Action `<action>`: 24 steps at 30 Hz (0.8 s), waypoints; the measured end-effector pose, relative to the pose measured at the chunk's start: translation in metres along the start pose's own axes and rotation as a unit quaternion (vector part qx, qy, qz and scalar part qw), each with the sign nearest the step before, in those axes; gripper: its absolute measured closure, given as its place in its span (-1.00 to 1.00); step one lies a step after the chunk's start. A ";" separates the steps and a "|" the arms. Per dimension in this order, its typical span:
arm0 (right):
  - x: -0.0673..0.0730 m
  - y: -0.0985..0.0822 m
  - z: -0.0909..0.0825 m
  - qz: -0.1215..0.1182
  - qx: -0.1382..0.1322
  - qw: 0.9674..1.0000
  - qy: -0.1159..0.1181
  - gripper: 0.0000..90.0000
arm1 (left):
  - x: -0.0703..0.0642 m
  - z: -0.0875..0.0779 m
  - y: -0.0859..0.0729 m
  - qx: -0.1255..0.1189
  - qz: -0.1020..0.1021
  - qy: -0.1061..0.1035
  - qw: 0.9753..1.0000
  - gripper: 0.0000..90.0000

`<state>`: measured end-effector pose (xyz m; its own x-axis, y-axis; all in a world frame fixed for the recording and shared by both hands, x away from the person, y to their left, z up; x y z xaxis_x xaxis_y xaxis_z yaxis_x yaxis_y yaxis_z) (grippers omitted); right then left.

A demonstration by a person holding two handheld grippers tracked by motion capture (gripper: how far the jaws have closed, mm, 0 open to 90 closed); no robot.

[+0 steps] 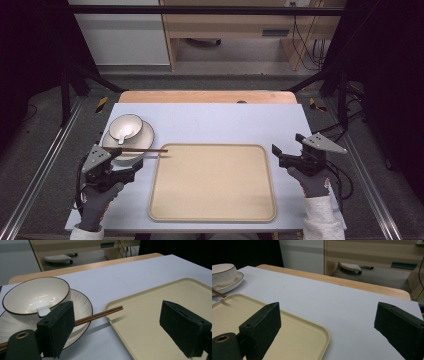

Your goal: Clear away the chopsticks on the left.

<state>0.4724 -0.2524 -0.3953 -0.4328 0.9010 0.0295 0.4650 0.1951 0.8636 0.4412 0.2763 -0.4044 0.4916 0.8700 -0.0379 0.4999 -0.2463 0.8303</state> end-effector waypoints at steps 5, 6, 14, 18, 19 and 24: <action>0.002 0.000 -0.001 0.001 0.000 1.000 0.000 -0.84 | 0.004 0.000 -0.002 0.004 0.001 0.000 1.000 -0.71; 0.002 0.000 -0.001 -0.002 -0.001 1.000 -0.001 -0.84 | 0.005 0.000 -0.002 0.007 0.001 0.000 1.000 -0.71; 0.013 0.005 -0.002 -0.016 0.002 1.000 0.002 -0.84 | 0.019 0.000 -0.007 0.022 -0.002 0.005 1.000 -0.69; 0.019 0.008 0.000 -0.023 0.008 1.000 0.007 -0.84 | 0.030 0.001 -0.009 0.034 -0.001 0.014 0.999 -0.68; 0.020 0.008 0.000 -0.025 0.008 1.000 0.007 -0.84 | 0.035 0.001 -0.010 0.037 -0.003 0.020 0.999 -0.68; 0.022 0.008 0.002 -0.028 0.012 0.999 0.010 -0.84 | 0.049 0.005 -0.013 0.055 -0.004 0.035 0.998 -0.65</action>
<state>0.4679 -0.2299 -0.3887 -0.4733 0.8809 -0.0088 0.4575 0.2543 0.8521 0.4621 0.3196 -0.4200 0.4389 0.8985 -0.0019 0.5804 -0.2818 0.7640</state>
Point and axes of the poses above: each handheld gripper's, and its own axes: z roughly forward along the jaws, y roughly out of its top, x roughly to its left, the point moved 2 cm from there along z, roughly forward along the jaws, and after that the axes turned 11 degrees about x, right-handed, at the moved point
